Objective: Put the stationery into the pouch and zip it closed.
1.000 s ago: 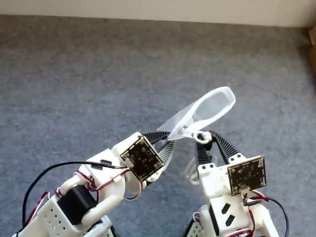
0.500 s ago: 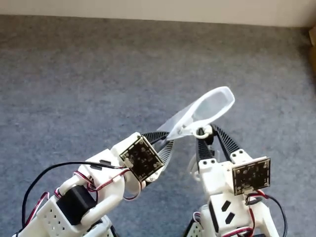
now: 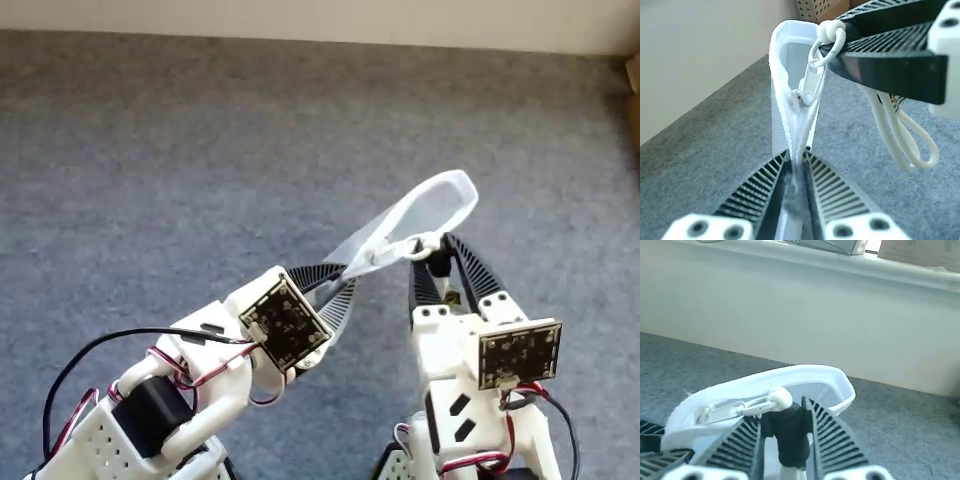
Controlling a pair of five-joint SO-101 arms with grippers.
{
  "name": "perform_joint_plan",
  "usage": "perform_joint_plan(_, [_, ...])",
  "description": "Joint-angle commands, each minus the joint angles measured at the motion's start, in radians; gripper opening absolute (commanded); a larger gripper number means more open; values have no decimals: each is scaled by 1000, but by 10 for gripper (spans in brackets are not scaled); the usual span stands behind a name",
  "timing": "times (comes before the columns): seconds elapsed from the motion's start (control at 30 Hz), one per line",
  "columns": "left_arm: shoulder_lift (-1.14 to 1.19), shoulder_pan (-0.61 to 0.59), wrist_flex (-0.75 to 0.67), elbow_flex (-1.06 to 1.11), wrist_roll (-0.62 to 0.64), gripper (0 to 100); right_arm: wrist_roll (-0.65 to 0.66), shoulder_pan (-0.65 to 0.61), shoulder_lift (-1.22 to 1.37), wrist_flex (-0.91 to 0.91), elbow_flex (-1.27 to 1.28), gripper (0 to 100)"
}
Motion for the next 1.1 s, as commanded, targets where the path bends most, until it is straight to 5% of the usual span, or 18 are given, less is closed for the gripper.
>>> perform_joint_plan(0.0, [-1,-41,52,10,5,5,-12,113,-8,-119,27,5])
perform_joint_plan(0.23, [-1,-41,52,8,0,5,-12,145,-15,-101,76,5])
perform_joint_plan(0.4, [-1,-35,44,4,-38,11,-11,39,-16,-35,74,5])
perform_joint_plan(0.67, [-1,-33,-35,2,38,167,-9,-67,-16,68,-2,5])
perform_joint_plan(1.07, [-1,12,-138,-22,41,168,52,-214,-12,229,-79,5])
